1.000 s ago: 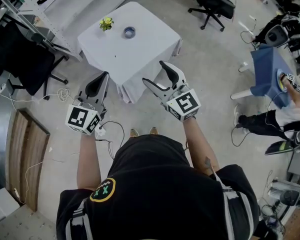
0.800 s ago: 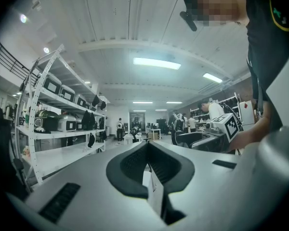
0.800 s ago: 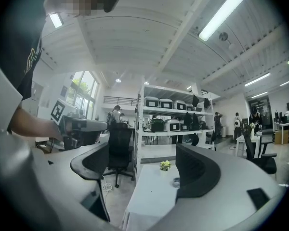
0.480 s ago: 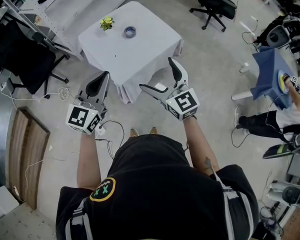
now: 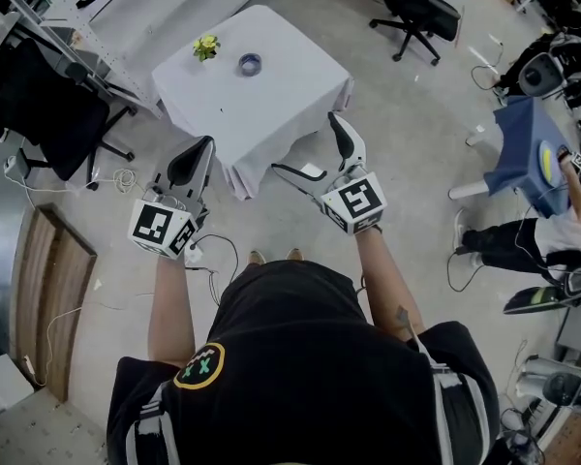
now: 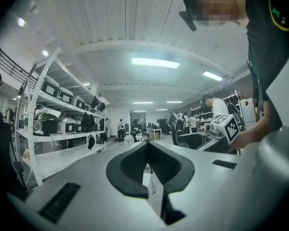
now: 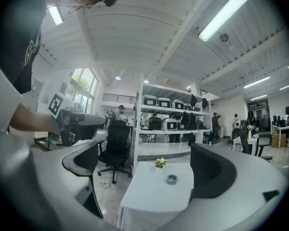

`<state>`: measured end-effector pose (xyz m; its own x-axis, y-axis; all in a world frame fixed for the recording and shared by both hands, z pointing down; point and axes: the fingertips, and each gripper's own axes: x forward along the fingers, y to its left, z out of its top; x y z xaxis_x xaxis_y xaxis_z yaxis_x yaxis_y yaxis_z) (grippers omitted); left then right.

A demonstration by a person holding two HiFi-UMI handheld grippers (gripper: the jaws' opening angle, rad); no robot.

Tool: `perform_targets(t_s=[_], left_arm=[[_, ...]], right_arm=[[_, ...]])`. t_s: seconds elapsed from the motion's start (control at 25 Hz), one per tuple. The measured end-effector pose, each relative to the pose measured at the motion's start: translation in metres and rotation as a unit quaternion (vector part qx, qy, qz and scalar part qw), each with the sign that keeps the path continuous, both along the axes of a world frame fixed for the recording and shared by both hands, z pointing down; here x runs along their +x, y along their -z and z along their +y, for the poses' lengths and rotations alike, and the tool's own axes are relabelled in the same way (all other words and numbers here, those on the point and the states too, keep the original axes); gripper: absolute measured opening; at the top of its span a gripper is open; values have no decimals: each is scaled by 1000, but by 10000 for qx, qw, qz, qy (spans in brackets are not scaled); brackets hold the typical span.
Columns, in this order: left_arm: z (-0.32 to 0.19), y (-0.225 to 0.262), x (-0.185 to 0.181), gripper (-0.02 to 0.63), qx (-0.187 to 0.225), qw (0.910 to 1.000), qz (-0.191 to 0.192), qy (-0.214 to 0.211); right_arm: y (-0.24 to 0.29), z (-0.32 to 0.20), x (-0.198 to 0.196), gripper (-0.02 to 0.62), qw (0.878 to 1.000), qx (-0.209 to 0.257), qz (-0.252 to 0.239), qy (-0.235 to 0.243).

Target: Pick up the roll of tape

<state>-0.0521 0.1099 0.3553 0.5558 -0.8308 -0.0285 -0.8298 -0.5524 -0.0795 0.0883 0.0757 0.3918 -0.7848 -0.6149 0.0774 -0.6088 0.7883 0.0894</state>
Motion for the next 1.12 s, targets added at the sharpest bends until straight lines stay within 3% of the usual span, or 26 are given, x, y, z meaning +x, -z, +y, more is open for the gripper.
perform_targets(t_s=[0.6, 1.12], left_arm=[[-1, -6, 37, 18, -43, 9998, -85, 157], [-77, -17, 18, 18, -57, 10000, -7, -24]], right_arm=[[-12, -5, 37, 598, 9998, 3, 100, 154], [-23, -75, 18, 598, 9997, -35, 238, 9]])
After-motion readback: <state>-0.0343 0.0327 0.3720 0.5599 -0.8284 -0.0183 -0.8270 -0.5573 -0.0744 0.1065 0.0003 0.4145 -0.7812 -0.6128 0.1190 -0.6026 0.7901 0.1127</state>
